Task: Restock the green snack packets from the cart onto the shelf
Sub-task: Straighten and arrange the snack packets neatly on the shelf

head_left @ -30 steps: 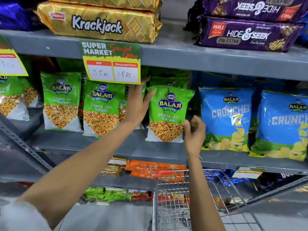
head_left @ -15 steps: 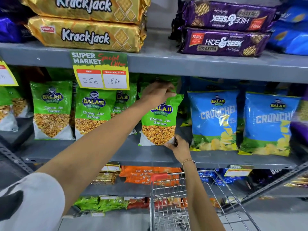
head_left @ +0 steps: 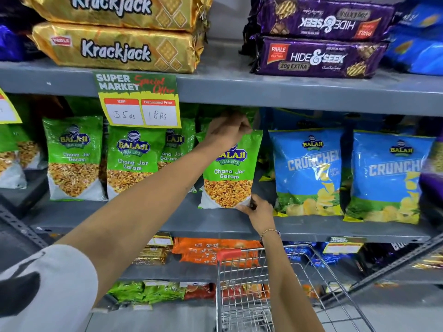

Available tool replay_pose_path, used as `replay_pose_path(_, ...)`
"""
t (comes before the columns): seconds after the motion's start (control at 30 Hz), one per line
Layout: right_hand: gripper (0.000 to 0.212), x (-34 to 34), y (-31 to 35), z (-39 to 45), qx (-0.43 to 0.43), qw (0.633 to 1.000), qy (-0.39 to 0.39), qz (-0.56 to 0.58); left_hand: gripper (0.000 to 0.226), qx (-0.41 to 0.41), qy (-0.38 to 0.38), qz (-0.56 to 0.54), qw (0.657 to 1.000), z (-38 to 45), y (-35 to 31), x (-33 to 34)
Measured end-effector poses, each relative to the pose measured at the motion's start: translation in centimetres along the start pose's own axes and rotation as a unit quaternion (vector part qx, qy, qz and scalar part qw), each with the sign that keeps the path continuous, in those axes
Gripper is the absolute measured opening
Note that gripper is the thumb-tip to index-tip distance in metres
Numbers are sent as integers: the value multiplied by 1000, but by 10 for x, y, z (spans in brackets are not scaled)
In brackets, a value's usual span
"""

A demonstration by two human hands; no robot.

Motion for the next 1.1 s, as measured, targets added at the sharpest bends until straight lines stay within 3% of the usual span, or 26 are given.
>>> replay_pose_path(0.03, 19, -1, -2, -1, 7, 1000, 7, -6, 15, 17, 1, 16, 1000, -2, -4, -2)
replay_pose_path(0.07, 25, -3, -1, -3, 10, 1000, 9, 0, 19, 44, -12, 37, 998, -5, -9, -5)
replay_pose_path(0.13, 63, -14, 3, -4, 10, 997, -25, 69, 27, 96, -90, 85, 988, -26, -10, -21)
replay_pose_path(0.2, 56, -42, 20, -9, -16, 977, -141, 157, 24, 116, -130, 74, 982, -63, 7, -24)
replay_pose_path(0.27, 33, -77, 55, -14, -89, 940, -271, 186, 25, 136, -63, 55, 987, -107, 37, 3)
replay_pose_path(0.33, 19, -95, 106, -11, -161, 920, -323, 155, 24, 115, 11, 69, 991, -142, 80, 39)
replay_pose_path(0.4, 17, -89, 164, 3, -232, 921, -305, 71, 20, 20, 40, 59, 997, -158, 128, 60)
replay_pose_path(0.47, 18, -67, 214, 19, -292, 925, -243, -2, 33, -64, 61, 52, 995, -162, 160, 73)
replay_pose_path(0.53, 22, -36, 242, 37, -290, 936, -162, -117, 54, -103, 99, 19, 990, -161, 166, 84)
replay_pose_path(0.6, 28, -15, 244, 54, -245, 938, -106, -222, 52, -114, 134, -14, 984, -157, 161, 94)
replay_pose_path(0.87, 29, 15, 231, 77, -197, 961, 10, -193, 30, -137, 157, -33, 978, -141, 154, 109)
replay_pose_path(1.0, 24, 19, 232, 79, -193, 960, 5, -203, 35, -118, 153, -43, 980, -135, 154, 110)
replay_pose_path(1.1, 31, 15, 182, 93, -61, 975, 8, -215, 38, -124, 146, -48, 980, -133, 158, 111)
Point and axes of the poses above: each hand's wrist, its own z-axis towards the middle knuckle, its own x-axis out of the palm, y = z × x, the point moved 10 cm from there along z, towards the middle knuckle, and after that the axes turned 8 degrees about z, right-handed, at the moved point
